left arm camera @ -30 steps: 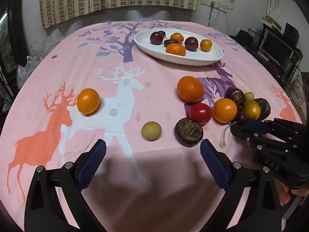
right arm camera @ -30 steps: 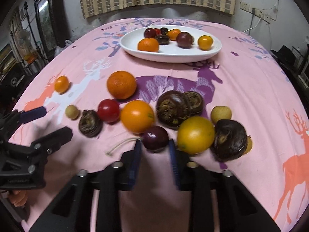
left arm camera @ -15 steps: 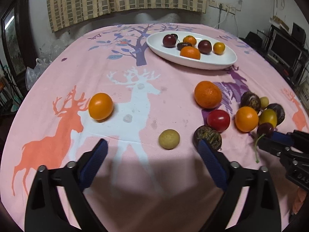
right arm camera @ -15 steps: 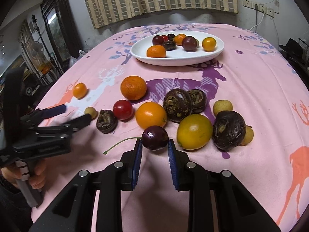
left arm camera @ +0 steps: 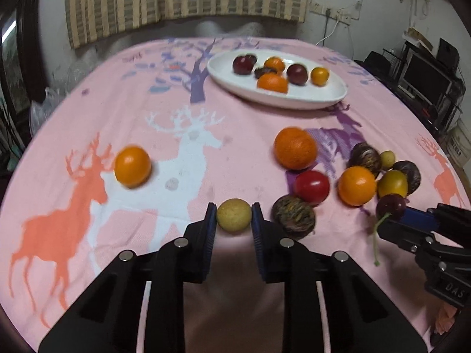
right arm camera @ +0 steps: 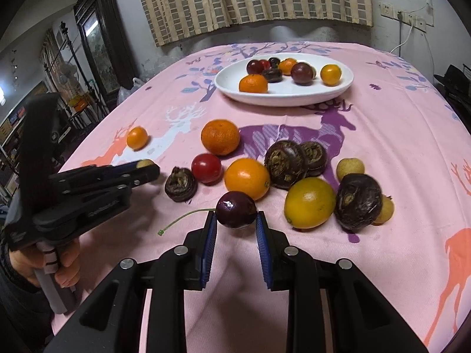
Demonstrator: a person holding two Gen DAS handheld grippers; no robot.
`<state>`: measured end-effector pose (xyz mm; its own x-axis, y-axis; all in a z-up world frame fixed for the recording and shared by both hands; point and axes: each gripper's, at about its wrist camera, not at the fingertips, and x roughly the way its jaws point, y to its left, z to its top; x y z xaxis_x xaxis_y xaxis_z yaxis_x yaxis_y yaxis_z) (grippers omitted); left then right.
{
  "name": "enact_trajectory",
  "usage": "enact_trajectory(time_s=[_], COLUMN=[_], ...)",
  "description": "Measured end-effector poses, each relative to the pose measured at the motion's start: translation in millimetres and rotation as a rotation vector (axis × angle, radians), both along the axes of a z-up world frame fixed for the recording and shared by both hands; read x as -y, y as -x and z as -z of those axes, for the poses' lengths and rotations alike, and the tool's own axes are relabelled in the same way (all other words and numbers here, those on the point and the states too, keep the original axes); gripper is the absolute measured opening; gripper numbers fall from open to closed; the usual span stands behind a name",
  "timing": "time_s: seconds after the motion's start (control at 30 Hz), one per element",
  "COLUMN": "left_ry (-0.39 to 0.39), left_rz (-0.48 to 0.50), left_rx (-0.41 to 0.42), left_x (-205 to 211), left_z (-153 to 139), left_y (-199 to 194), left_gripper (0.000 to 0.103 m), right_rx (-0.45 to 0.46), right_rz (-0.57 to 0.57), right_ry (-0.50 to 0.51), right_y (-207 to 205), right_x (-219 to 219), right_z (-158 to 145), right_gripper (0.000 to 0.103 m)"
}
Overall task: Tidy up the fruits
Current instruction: 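Grasp a stemmed dark cherry with the right tool while the left tool grasps a small olive-green fruit, then lower both fruits onto the white plate and open both tools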
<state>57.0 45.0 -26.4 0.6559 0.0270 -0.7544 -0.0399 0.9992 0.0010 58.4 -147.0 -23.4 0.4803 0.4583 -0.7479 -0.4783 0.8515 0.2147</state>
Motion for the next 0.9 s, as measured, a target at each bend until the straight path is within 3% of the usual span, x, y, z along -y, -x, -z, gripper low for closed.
enact_trajectory(time_s=[0.23,0.43,0.63,0.9], left_ry=[-0.003,-0.009,0.039,0.020], left_rz=[0.044,0.037,-0.014,-0.048], left_rx=[0.023,0.048,0.005,-0.055], left_x=[13,20,7,5], left_z=[-39,-62,-56,-28], left_y=[-15,-69,-137,-201], left_gripper=[0.023,0.023,0.023,0.023], right_rx=[0.107,0.177,0.153,0.074], right_rz=[0.002,0.042,0.067,0.083], right_ry=[-0.029,0.021,0.060,0.109], right_y=[0,-45,-107,-163], right_x=[3,3,1,-9], right_z=[-39,-62,-54,-26], right_gripper=[0.027,0.027,0.028,0.028])
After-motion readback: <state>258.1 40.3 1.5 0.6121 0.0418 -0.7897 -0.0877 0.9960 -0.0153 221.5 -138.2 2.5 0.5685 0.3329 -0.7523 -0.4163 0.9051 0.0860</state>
